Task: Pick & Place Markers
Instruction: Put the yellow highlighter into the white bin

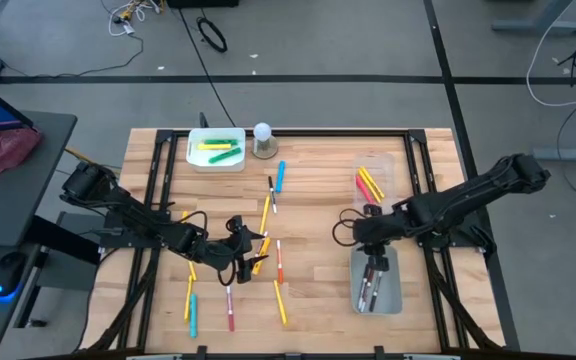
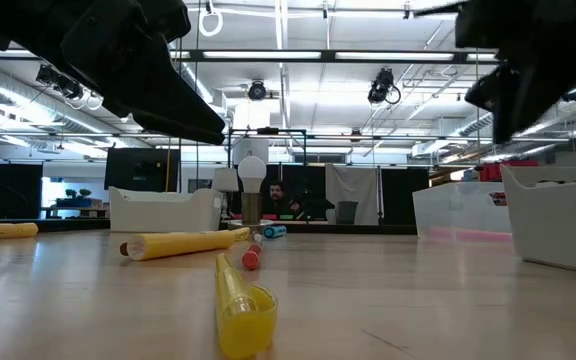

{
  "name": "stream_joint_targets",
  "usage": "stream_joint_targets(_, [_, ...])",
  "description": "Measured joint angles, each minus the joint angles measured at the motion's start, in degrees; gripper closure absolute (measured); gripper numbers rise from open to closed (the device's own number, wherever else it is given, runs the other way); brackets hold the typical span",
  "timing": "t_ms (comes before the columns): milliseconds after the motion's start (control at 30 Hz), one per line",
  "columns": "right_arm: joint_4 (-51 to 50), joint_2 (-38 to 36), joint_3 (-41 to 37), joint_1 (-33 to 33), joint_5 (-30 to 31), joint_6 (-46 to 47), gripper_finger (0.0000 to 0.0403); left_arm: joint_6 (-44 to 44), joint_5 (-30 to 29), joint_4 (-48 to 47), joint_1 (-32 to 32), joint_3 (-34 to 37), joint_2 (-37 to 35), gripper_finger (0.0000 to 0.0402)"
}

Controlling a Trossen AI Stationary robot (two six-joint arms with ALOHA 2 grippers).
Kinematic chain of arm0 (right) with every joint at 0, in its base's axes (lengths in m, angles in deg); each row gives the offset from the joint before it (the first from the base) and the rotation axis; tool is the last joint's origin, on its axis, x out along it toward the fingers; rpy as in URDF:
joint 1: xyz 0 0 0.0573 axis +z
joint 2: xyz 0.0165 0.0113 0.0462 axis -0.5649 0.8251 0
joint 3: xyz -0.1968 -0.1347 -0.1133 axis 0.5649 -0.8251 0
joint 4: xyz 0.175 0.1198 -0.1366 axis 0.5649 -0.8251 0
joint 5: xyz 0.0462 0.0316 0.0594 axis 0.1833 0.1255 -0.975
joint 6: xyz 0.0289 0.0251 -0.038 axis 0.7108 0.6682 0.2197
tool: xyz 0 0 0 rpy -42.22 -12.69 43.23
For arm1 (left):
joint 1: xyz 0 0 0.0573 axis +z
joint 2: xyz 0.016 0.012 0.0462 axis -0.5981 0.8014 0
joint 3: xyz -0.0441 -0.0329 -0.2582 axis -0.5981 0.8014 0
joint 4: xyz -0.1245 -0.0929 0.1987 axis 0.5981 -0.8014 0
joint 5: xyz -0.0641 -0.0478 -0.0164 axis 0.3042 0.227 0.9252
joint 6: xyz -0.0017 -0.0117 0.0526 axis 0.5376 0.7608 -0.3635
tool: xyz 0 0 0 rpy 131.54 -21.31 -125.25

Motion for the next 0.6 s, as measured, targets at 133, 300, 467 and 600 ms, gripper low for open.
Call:
stream_joint_targets(133, [12.96, -0.65, 0.0, 0.01, 2.14, 0.03, 0.026, 0.0, 0.0, 0.02, 0.0, 0.0, 0.0, 0.0133])
stream_joint_targets(300, [42.61, 1.34, -3.68, 0.07, 4.26, -9.71, 0.0265, 1.06, -0.02, -0.04, 0.0, 0.0, 0.0, 0.0133])
stream_joint_targets(467, [74.77, 7.86, -11.14, 0.26, 4.14, -18.05, 0.0261, 4.58, 0.02, -2.05, -0.21, -0.07, 0.0, 0.0133])
stream_joint_targets(600, [85.33, 15.13, -12.17, 0.24, 5.63, -20.05, 0.0239, 9.05, 2.11, -5.67, -0.84, -0.04, 0.0, 0.0133])
